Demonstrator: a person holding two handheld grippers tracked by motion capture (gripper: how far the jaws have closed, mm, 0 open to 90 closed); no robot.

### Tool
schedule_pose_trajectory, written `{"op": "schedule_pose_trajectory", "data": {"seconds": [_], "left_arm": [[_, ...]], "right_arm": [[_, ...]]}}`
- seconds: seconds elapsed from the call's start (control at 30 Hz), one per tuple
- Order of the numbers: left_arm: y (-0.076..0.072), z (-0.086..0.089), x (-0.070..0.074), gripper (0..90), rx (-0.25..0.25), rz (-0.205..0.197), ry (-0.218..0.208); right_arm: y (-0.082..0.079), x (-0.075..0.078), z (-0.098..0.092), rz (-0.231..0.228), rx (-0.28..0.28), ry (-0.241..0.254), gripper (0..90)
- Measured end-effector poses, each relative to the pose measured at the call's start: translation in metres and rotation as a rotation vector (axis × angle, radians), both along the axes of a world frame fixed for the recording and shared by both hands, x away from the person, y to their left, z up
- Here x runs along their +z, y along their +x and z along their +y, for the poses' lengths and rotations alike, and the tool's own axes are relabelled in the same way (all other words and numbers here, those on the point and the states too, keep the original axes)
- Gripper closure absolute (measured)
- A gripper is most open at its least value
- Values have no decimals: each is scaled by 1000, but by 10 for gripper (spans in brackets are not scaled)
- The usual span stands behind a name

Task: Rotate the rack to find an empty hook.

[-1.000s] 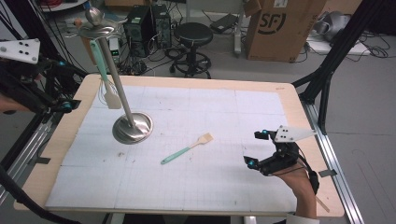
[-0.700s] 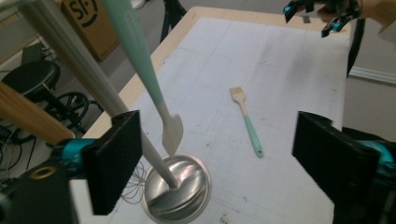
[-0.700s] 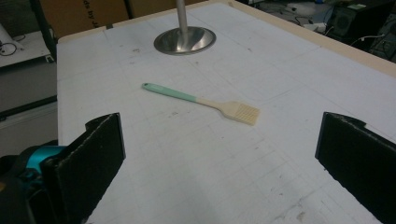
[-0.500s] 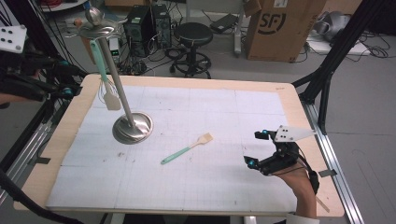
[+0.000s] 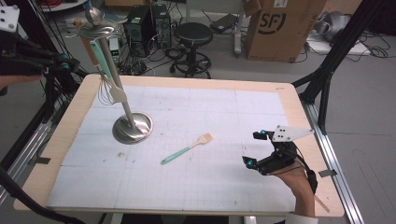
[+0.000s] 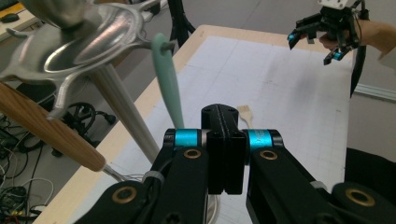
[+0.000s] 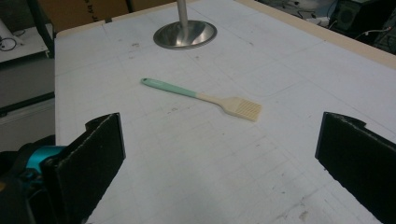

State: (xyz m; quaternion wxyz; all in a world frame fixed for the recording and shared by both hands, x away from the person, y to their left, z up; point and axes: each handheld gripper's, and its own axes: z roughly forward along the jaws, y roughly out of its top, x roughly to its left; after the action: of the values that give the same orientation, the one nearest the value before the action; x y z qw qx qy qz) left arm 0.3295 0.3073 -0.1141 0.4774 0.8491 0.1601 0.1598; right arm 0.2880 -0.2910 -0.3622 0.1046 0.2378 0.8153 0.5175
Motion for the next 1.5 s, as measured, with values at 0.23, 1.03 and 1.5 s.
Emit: {"op": "schedule_pose_trajectory", "data": {"seconds": [0.23,1.03,1.5], "left_arm": [[17,10,3,899,10,4,-23],[64,32,10,900,132,3,-20],[47,38,10,899,142,10,-32]], "right_arm": [[1,-3,-2,9,-6,-3,2],[2,-7,-5,25,-22,-12,2],[2,-7,-6,24,-22,-11,2]]}}
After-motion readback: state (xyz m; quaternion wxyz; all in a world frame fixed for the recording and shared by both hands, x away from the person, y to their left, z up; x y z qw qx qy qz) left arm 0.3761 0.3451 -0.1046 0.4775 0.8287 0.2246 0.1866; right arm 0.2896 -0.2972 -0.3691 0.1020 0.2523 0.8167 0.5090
